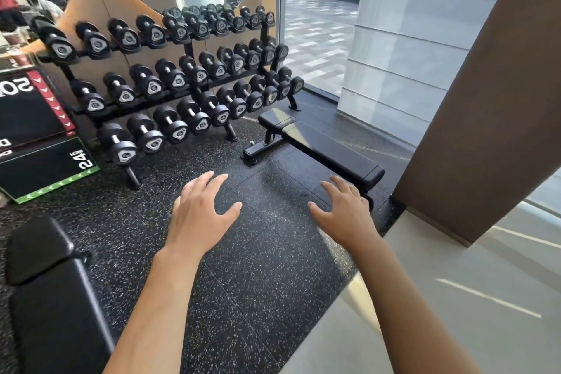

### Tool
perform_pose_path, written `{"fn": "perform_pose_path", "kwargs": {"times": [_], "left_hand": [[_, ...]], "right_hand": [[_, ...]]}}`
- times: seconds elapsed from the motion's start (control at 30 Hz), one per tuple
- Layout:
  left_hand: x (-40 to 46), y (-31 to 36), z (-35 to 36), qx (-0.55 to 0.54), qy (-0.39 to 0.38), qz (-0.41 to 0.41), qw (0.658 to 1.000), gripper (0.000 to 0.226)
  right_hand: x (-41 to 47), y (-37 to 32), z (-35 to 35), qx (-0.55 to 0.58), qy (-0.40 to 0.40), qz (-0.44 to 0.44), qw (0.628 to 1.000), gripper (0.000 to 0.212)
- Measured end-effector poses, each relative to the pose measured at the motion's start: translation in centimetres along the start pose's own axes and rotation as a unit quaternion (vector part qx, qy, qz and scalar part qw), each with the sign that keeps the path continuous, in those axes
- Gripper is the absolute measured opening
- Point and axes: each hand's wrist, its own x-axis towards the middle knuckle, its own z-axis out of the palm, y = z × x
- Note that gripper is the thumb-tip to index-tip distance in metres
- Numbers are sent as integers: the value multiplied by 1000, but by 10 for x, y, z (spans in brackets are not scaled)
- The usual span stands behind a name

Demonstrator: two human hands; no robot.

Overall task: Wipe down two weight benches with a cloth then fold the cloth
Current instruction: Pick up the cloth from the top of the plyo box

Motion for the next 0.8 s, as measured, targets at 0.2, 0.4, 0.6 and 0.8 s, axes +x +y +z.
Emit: {"fn": "perform_pose_path", "kwargs": {"times": [0.2, 0.4, 0.6, 0.8], "left_hand": [[53, -53, -14, -6, 5, -23, 1000, 71], [84, -97, -22, -17, 23, -55, 998, 71], [120, -128, -23, -12, 40, -95, 995, 69], [173, -139, -13, 4, 61, -135, 989, 68]], "right_hand": [[63, -54, 25, -4, -5, -21, 1000, 74], [117, -90, 50, -8, -28, -45, 999, 72], [179, -118, 73, 9, -38, -87, 995, 70], [258, -126, 94, 7, -47, -140, 989, 70]]}}
